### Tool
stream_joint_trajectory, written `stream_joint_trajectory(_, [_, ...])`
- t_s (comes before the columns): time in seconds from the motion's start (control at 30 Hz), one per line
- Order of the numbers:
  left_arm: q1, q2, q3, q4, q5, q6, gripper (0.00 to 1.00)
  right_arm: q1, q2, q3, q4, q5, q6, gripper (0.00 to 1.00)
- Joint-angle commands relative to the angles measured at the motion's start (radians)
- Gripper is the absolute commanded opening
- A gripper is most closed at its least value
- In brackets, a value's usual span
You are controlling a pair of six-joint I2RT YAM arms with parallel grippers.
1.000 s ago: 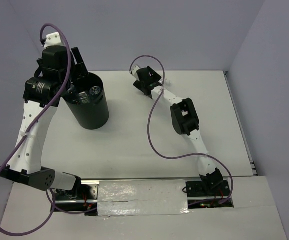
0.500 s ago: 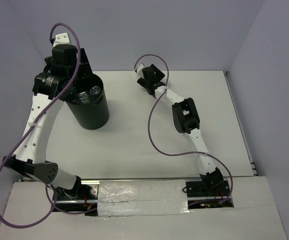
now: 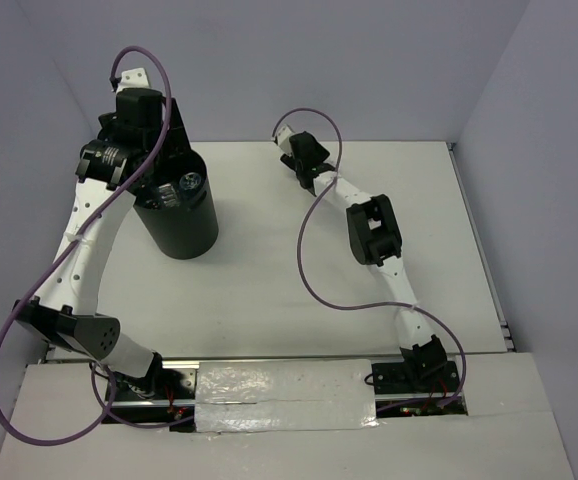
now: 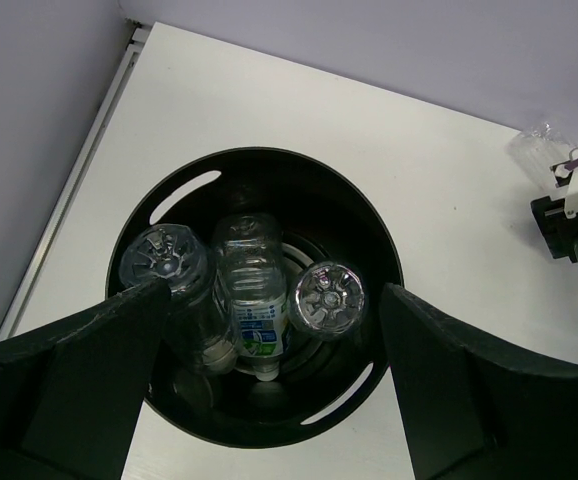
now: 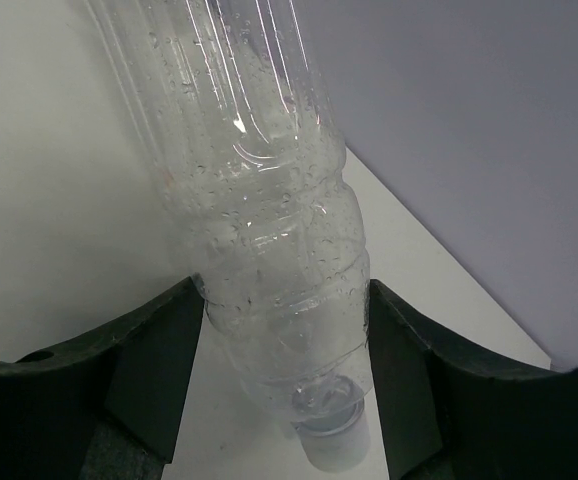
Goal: Put the plastic bottles in the bin
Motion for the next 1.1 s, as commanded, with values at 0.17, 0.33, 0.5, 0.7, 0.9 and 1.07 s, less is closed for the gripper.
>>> stream_joint_trajectory(0.17, [0.004, -0.023, 0.024, 0.058, -0.017, 0.026, 0.99, 0.041, -0.119, -0.066, -0.018, 0.017, 0.089, 0.6])
stream_joint_trajectory(0.33, [0.004, -0.036, 0.012, 0.064, 0.002, 0.02, 0.99, 0.079, -0.265, -0.134, -0.09, 0.023, 0.161, 0.59])
stream_joint_trajectory(0.5, [0.004, -0.035, 0.043, 0.038, 0.086, -0.004, 0.99, 0.104, -0.447, -0.304, -0.176, -0.023, 0.312, 0.59])
stream_joint_trajectory(0.7, [0.004, 0.022, 0.127, -0.034, 0.344, -0.09, 0.99, 0.113, -0.773, -0.615, -0.208, -0.15, 0.509, 0.57])
stream_joint_trajectory(0.9, [0.004, 0.072, 0.165, 0.034, 0.618, -0.223, 0.99, 0.125, -1.041, -0.79, -0.26, -0.271, 0.618, 0.57])
stream_joint_trajectory(1.07, [0.004, 0.146, 0.176, 0.116, 0.882, -0.358, 0.99, 0.137, -1.193, -0.874, -0.291, -0.339, 0.703, 0.57])
